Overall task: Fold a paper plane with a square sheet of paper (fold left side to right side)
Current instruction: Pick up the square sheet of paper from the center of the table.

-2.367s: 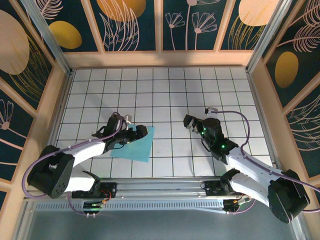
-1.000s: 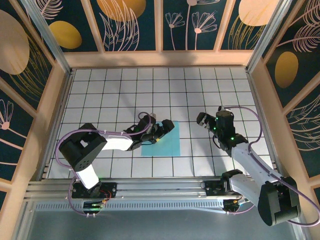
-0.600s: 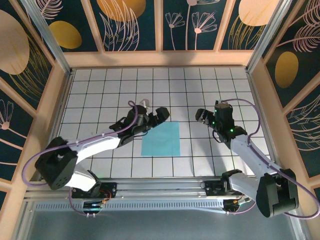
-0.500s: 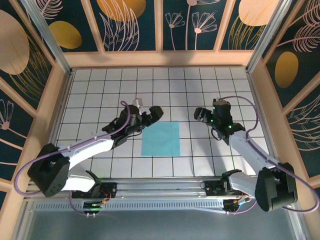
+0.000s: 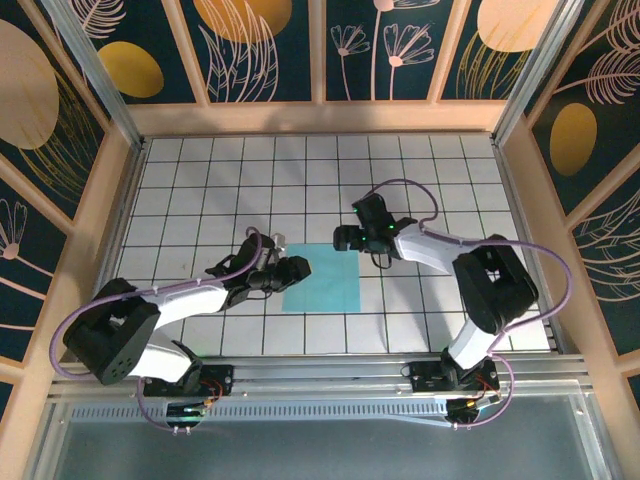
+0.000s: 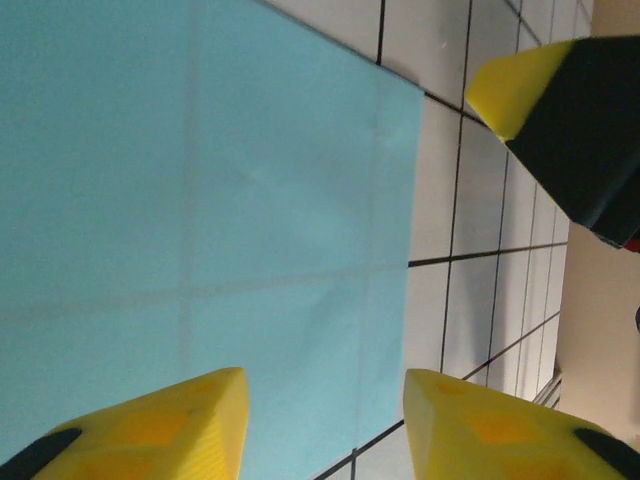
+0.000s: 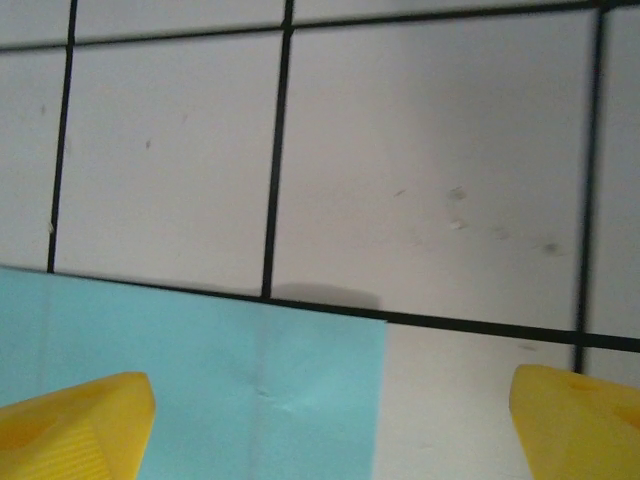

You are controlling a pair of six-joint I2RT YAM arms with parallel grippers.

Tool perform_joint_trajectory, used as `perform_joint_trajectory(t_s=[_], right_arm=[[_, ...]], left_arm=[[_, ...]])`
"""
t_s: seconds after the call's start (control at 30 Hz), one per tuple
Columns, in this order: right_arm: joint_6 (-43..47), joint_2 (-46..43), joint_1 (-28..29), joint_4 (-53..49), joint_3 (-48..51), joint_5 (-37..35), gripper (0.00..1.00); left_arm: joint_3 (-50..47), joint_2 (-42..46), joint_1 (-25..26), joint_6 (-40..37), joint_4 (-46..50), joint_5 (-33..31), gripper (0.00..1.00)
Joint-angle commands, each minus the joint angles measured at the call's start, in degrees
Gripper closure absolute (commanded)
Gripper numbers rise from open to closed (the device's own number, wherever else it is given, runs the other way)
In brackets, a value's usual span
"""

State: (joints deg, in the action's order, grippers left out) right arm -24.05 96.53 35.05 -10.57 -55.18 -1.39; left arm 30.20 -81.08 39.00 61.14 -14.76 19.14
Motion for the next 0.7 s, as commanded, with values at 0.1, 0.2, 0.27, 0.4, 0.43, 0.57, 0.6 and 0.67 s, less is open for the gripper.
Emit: perform_joint_trajectory(t_s=[0.1,0.2,0.27,0.4,0.43,0.57,0.6,0.67], right_arm=[[-0.3,4.8,2.5,-1.5,-4.0,0.2,0.07],[0.0,6.8,3.2,-2.3,-5.4,0.0,0.06],[0.1,7.7,3.7,-2.4,-6.0,0.0,0.06],[0.1,9.3,4.4,-2.8,-7.0,-0.2,0.05],[0.0,9.8,4.6,-3.1,-7.3,-0.2,0.05],[0.4,10.4,5.8,-4.7,-8.2,-0.3,0.05],[0.4,10.3,6.1,-5.1,-8.3,-0.3,0.05],[0.3,10.2,6.7,-6.1,-8.2,0.0,0.07]], left_arm=[[-0.4,-3.4,1.4,0.0,-2.2,2.7,0.62],[0.0,-5.5,1.9,-0.3,-1.9,2.6,0.67],[0.0,-6.5,2.2,-0.5,-1.1,1.5,0.69],[0.0,-7.7,2.5,-0.9,0.1,0.2,0.7],[0.0,-7.9,2.6,-0.9,0.2,0.1,0.7],[-0.1,-8.6,2.7,-0.9,0.4,-0.5,0.71],[-0.1,-8.7,2.7,-0.9,0.4,-0.6,0.72],[-0.1,-8.8,2.7,-0.8,0.4,-1.0,0.73]])
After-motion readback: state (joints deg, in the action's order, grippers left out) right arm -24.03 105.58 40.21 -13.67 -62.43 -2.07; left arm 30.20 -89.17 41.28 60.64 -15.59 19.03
